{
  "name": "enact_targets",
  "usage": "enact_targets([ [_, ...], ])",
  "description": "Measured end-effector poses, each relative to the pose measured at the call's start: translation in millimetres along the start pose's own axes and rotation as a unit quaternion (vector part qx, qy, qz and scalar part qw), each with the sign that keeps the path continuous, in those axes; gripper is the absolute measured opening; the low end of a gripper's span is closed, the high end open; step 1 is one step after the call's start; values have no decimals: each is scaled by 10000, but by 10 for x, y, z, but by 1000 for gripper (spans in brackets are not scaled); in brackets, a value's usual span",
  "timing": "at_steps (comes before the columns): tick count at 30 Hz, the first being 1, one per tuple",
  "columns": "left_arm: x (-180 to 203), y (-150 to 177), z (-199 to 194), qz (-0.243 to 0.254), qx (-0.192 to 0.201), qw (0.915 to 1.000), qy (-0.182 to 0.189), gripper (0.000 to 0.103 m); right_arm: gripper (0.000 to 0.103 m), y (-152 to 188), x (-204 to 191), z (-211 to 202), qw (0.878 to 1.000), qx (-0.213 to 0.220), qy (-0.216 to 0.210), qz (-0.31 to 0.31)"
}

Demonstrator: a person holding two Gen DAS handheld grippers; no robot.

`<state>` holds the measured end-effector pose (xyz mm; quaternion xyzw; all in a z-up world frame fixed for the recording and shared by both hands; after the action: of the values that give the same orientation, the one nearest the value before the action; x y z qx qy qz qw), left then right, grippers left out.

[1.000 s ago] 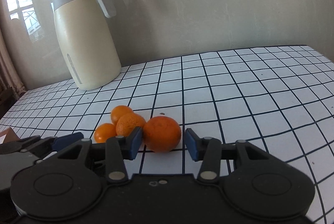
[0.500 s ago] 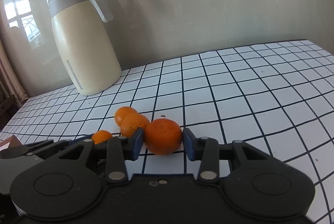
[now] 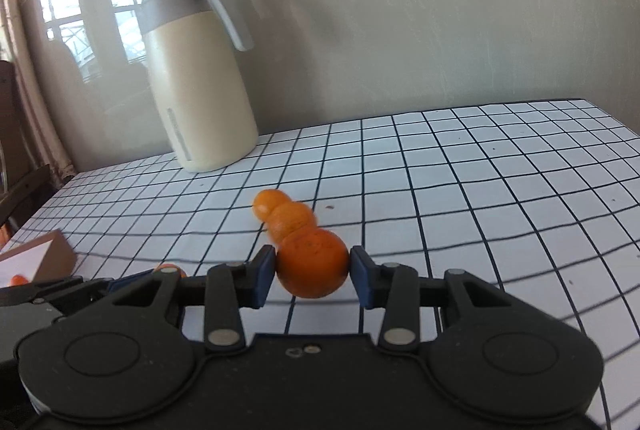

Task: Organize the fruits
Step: 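Grasp an orange with the left tool while the right tool grasps a larger orange, then carry both oranges over the cardboard tray and open both tools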

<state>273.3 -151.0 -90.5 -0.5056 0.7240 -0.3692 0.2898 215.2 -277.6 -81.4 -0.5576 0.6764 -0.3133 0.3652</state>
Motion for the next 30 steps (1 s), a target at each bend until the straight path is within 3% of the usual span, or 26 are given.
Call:
enact_targets([
  [14, -323, 391, -843, -58, 165, 9995, -256, 32, 32, 380, -393, -489, 9981, -176, -454, -381],
  [30, -610, 667, -1319, -61, 357, 9983, -460, 32, 32, 656, -866, -840, 9916, -203, -980, -814],
])
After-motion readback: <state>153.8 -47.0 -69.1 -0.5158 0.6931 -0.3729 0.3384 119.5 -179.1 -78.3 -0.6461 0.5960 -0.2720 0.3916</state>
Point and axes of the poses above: each gripper's, at about its wrist camera, not at the fingertips, and z roughly the way its jaws point, x to its right, y to its underside, the point moved 6 cm from there along z, roughly the way its jaws point, and after that the axes turned 1 degree about -y, right-handed, at the moved point
